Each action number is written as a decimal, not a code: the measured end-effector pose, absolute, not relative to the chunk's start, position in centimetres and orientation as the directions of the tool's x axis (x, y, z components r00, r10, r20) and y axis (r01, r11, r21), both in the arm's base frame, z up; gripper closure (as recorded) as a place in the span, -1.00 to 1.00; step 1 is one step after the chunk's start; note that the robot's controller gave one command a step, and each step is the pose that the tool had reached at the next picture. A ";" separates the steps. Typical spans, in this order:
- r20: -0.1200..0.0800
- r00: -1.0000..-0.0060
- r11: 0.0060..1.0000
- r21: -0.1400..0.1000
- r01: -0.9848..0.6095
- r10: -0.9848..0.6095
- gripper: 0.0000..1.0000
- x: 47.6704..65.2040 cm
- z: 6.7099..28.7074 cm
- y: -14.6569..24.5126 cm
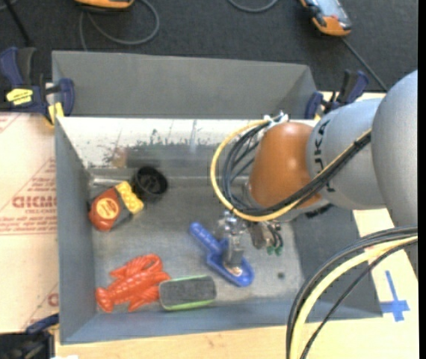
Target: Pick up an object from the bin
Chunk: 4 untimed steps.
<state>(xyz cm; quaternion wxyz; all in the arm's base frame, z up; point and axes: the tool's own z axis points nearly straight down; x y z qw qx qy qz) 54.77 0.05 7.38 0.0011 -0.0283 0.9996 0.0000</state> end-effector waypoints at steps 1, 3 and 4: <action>-0.005 -0.998 0.998 -0.001 -0.057 -0.057 1.00 54.8 7.6 0.0; -0.005 -0.998 0.998 -0.001 -0.059 -0.059 1.00 54.8 9.0 0.0; -0.006 -0.998 0.998 -0.001 -0.059 -0.059 1.00 54.9 9.3 -0.1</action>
Offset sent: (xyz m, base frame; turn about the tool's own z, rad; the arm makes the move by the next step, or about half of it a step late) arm -0.0002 0.0001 0.0301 0.0000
